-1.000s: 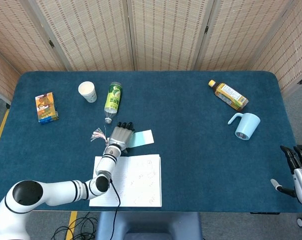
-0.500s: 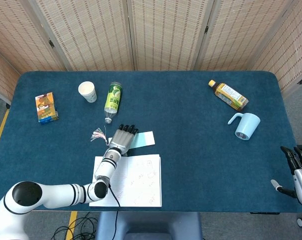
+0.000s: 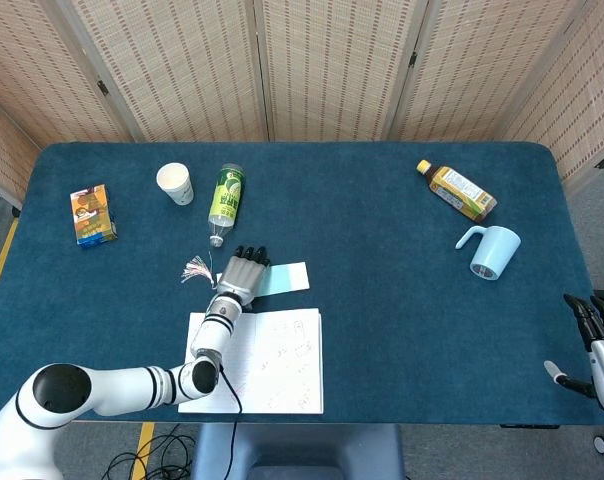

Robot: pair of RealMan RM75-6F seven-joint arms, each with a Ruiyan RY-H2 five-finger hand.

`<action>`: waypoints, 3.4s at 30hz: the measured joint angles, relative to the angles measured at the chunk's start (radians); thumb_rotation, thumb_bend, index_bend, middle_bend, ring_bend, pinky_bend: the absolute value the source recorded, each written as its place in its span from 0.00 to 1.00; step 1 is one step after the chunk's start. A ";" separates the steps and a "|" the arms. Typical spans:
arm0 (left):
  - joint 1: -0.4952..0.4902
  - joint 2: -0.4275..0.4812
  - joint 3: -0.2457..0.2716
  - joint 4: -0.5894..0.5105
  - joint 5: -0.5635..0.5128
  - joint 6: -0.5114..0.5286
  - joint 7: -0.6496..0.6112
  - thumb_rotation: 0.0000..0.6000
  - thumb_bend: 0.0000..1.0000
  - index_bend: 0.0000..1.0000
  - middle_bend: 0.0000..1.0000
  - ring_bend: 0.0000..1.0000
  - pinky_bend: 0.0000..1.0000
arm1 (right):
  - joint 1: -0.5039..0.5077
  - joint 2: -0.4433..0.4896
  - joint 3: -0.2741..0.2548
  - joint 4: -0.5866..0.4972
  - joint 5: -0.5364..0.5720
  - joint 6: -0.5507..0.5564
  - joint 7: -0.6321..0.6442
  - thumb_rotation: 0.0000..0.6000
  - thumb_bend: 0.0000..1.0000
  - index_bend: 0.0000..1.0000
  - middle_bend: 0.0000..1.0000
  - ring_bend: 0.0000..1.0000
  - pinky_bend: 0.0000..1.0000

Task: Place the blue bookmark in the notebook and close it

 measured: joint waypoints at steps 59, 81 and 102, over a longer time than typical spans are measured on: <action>0.176 0.434 0.139 -0.463 1.094 -0.020 -0.442 1.00 0.31 0.35 0.01 0.00 0.09 | -0.001 0.002 -0.002 -0.028 -0.022 0.011 -0.025 1.00 0.11 0.04 0.13 0.04 0.12; 0.160 0.254 0.225 -0.304 1.379 -0.094 -0.497 1.00 0.31 0.30 0.01 0.00 0.09 | -0.019 0.010 -0.007 -0.054 -0.021 0.030 -0.045 1.00 0.11 0.04 0.13 0.04 0.12; 0.161 0.269 0.195 -0.331 1.257 -0.192 -0.302 1.00 0.31 0.23 0.00 0.00 0.09 | -0.020 0.003 -0.005 -0.037 -0.021 0.028 -0.028 1.00 0.11 0.04 0.13 0.04 0.12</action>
